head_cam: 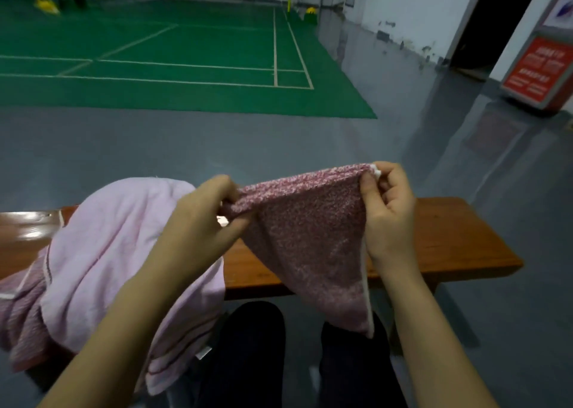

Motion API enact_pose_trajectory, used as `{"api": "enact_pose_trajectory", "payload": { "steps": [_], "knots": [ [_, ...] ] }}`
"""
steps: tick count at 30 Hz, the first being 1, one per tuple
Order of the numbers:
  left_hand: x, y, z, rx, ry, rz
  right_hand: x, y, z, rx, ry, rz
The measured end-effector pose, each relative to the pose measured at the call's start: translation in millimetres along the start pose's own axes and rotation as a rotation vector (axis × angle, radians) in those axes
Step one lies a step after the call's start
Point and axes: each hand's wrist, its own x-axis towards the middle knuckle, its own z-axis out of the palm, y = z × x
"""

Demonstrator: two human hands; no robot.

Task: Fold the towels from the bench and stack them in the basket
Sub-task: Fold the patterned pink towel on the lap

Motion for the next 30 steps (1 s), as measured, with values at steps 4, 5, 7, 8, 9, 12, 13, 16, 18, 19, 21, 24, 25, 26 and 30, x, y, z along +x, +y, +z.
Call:
{"api": "enact_pose_trajectory", "payload": {
  "steps": [4, 5, 7, 8, 9, 12, 13, 16, 18, 19, 21, 24, 25, 26, 30],
  "knots": [
    [21.6, 18.8, -14.1, -0.325, -0.046, -0.242, 4.6, -18.2, -0.4, 0.050, 0.039, 0.021],
    [23.4, 21.2, -17.3, -0.337, -0.082, -0.267, 3.0, -20.5, -0.3, 0.056, 0.042, 0.022],
    [21.9, 25.4, -23.7, -0.382, -0.134, -0.265, -0.9, -24.5, -0.2, 0.066, 0.049, 0.015],
    [18.5, 28.0, -25.1, -0.479, -0.150, -0.250, -2.5, -26.5, -0.4, 0.075, 0.057, 0.009],
    [15.1, 31.6, -25.0, -0.620, -0.166, -0.245, -3.7, -29.1, -0.9, 0.091, 0.062, 0.006],
    [8.2, 40.3, -19.5, -0.945, -0.101, -0.365, -5.2, -34.4, -1.7, 0.155, 0.056, 0.033],
    [7.9, 40.6, -15.7, -0.959, -0.065, -0.406, -5.1, -33.7, -1.6, 0.175, 0.053, 0.054],
    [11.3, 24.7, -1.7, -0.801, -0.051, -0.457, -1.3, -17.1, 2.5, 0.178, 0.044, 0.161],
    [18.9, 11.5, 7.9, -0.658, -0.067, -0.446, 5.6, 0.2, 8.1, 0.145, 0.038, 0.227],
    [24.8, 6.0, 12.1, -0.585, -0.066, -0.429, 10.6, 6.1, 11.3, 0.127, 0.039, 0.240],
    [44.1, 2.2, 16.1, -0.469, -0.009, -0.355, 26.7, 7.0, 17.0, 0.103, 0.049, 0.214],
    [78.9, 12.9, 2.3, -0.441, 0.114, -0.173, 58.6, -15.6, 20.6, 0.131, 0.075, 0.082],
    [87.6, 16.4, -4.0, -0.437, 0.118, -0.114, 66.7, -24.5, 19.7, 0.154, 0.081, 0.038],
    [93.1, 17.7, -9.2, -0.425, 0.108, -0.063, 72.3, -30.6, 17.7, 0.173, 0.085, -0.001],
    [71.7, -7.7, -2.5, -0.317, 0.011, -0.018, 51.1, -8.0, 7.8, 0.180, 0.022, -0.012]
  ]
}}
